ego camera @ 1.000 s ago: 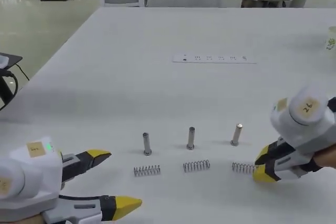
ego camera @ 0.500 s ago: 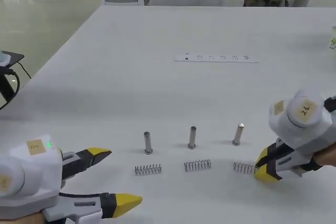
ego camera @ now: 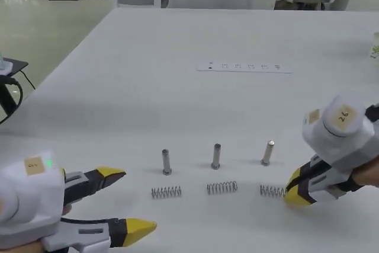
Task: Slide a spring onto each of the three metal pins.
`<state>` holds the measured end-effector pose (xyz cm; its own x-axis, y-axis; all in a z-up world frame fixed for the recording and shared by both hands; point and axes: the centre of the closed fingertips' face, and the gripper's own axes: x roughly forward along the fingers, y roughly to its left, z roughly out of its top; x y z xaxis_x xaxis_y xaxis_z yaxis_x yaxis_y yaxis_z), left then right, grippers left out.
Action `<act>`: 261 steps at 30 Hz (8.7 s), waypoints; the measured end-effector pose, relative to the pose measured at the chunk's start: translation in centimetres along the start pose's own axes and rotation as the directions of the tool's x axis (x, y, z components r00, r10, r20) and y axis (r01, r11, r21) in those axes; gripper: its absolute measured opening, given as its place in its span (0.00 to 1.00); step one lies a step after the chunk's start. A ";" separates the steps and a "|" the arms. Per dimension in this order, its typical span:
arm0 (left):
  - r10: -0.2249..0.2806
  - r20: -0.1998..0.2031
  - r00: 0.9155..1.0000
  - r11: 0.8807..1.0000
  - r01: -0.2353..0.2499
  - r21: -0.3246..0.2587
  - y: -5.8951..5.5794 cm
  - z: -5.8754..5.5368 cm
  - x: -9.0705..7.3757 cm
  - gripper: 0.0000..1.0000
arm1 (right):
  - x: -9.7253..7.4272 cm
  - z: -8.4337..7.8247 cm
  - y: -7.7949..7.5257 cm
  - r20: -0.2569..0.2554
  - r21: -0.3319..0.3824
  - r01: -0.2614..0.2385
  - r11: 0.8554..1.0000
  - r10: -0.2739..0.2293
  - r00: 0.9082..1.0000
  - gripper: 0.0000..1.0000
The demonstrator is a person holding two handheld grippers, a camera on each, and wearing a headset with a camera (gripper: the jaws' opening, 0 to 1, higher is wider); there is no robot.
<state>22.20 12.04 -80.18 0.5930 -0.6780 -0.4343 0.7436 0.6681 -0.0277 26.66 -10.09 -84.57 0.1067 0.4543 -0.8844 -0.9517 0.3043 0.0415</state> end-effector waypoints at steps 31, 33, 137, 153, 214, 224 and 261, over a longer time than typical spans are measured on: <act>-0.212 0.019 0.977 0.965 0.207 0.162 -3.4 6.3 2.6 0.39 | -2.9 7.9 4.1 0.102 -0.156 -0.027 0.987 0.044 0.994 0.08; -0.237 0.018 0.971 0.958 0.230 0.172 -3.8 6.7 2.9 0.38 | -3.0 8.4 4.4 0.106 -0.168 -0.031 0.985 0.050 0.993 0.08; -0.353 -0.029 0.935 0.851 0.334 0.405 -7.5 8.5 5.8 0.03 | -4.2 13.2 8.5 0.155 -0.311 -0.049 0.949 0.102 0.983 0.09; -0.370 -0.031 0.928 0.849 0.352 0.395 -8.1 8.3 5.9 0.03 | -4.3 13.9 9.3 0.122 -0.329 -0.063 0.942 0.109 0.987 0.08; -0.135 0.041 0.990 0.980 0.127 0.156 -0.3 5.0 1.2 0.35 | -5.0 11.0 5.4 0.055 -0.275 -0.017 0.961 0.034 0.998 0.08; -0.078 0.054 0.995 0.993 0.073 0.090 0.6 3.8 0.8 0.42 | -5.6 10.5 3.7 0.049 -0.246 0.005 0.969 0.008 0.999 0.08; -0.054 0.055 0.997 0.996 0.050 0.072 0.3 3.5 1.1 0.50 | -5.1 7.1 -5.5 -0.136 -0.207 0.073 0.976 -0.103 0.985 0.08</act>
<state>24.14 10.40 -77.55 0.5681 -0.7292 -0.3815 0.7926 0.6096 0.0151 33.40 -8.07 -77.00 0.1639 0.3026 -0.9389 -0.9802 0.1571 -0.1205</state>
